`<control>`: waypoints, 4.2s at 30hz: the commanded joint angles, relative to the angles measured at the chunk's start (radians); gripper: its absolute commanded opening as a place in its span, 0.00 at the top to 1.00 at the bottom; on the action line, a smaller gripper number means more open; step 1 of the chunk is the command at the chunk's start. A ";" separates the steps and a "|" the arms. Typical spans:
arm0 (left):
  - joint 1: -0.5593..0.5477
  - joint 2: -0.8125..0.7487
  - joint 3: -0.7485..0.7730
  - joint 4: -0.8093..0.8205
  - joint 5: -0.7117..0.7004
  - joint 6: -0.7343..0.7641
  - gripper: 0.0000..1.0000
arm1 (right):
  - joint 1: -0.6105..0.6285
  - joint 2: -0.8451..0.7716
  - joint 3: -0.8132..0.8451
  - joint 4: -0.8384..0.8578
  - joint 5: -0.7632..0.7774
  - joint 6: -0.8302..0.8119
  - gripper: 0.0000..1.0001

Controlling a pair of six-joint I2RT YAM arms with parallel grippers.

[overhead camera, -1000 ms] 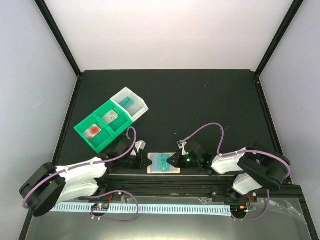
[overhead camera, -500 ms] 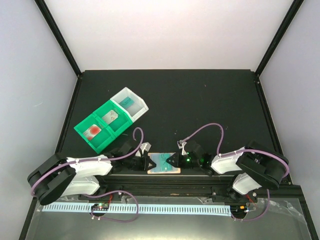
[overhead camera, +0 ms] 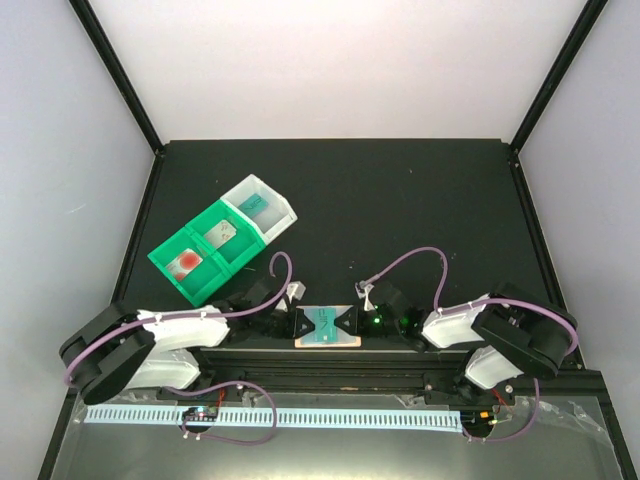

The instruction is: Take the credit cards out of the card holder

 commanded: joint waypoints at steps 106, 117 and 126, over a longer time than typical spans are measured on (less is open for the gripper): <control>-0.024 -0.483 0.053 -0.065 0.513 0.110 0.98 | -0.002 -0.769 0.379 -0.933 -0.233 -0.582 0.63; -0.026 -0.494 0.032 -0.041 0.522 0.102 0.98 | -0.002 -0.677 0.337 -0.831 -0.315 -0.592 0.65; -0.026 -0.491 0.033 -0.055 0.508 0.107 0.98 | -0.002 -0.705 0.320 -0.820 -0.305 -0.572 0.98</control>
